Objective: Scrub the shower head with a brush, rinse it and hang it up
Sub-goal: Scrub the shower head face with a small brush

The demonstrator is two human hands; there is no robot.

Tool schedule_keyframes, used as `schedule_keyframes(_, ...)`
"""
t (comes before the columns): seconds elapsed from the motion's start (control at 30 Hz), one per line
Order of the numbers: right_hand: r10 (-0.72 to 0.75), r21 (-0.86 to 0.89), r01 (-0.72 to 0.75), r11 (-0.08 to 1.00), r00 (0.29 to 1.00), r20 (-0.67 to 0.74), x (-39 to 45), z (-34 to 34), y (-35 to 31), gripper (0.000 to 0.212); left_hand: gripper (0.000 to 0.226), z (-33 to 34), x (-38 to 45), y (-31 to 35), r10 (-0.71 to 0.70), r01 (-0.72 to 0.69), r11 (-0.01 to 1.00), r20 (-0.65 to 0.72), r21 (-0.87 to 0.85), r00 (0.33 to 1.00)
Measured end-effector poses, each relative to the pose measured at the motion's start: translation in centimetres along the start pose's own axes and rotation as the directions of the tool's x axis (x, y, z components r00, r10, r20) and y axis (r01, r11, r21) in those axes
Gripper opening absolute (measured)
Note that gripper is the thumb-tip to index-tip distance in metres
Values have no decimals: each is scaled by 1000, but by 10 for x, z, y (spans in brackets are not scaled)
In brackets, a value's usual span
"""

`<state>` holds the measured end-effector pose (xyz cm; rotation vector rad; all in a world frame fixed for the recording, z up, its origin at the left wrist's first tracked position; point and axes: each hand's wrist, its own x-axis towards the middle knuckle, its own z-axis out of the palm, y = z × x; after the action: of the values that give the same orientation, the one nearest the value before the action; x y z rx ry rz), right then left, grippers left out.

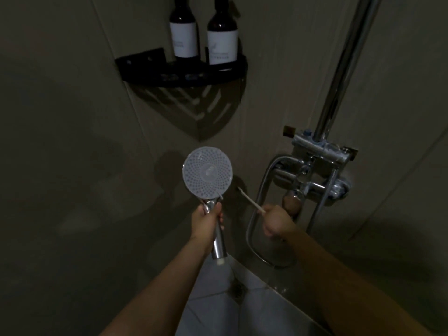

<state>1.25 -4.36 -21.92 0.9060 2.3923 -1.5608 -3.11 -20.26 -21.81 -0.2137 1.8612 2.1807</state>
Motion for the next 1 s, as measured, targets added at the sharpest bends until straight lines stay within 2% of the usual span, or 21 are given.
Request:
schedule_keyframes(0.03,-33,54,34,998,999,-18,3,4,-5,26,22,-3,0,5,3,-3,1000,-4,2,1000)
schedule_keyframes(0.1,-131,36,133,990,989,-63,-1,8,-24,29,21,-11,-1,18,0,0,1000,-5,5,1000)
schedule_keyframes(0.2,-367,-45,364,930,917,-154,-26,4,-68,12,20,-20,-5,45,10,-10,1000,10,-1,1000)
schedule_keyframes(0.3,-485,-74,482,873,842,-235,-54,-10,-114,27,22,-25,-13,78,46,-46,999,39,-19,998)
schedule_keyframes(0.4,-575,-69,574,816,796,-189,-85,-22,-164,34,22,-27,-25,114,99,-98,995,63,-22,993)
schedule_keyframes(0.5,-669,-175,646,743,728,-151,-116,-25,-210,30,21,-27,-37,150,147,-146,989,91,-15,985)
schedule_keyframes(0.63,-700,-194,674,713,703,-127,-147,-28,-248,24,21,-30,-55,188,222,-222,975,136,-19,965)
schedule_keyframes(0.77,-741,-351,679,645,668,-71,-169,-28,-269,35,20,-34,-64,216,284,-282,959,153,-40,946)
schedule_keyframes(0.83,-735,-450,645,617,677,-37,-176,-23,-278,40,20,-36,-67,227,301,-299,954,157,-34,941)
schedule_keyframes(0.9,-702,-542,547,638,703,-117,-179,-28,-288,36,19,-39,-70,234,297,-297,955,176,-28,938)
schedule_keyframes(0.97,-683,-501,494,711,656,-321,-183,-43,-299,38,18,-43,-74,240,284,-286,958,193,-18,939)
schedule_keyframes(1.0,-686,-463,514,723,616,-387,-183,-49,-304,39,17,-45,-74,242,280,-283,959,199,-13,939)
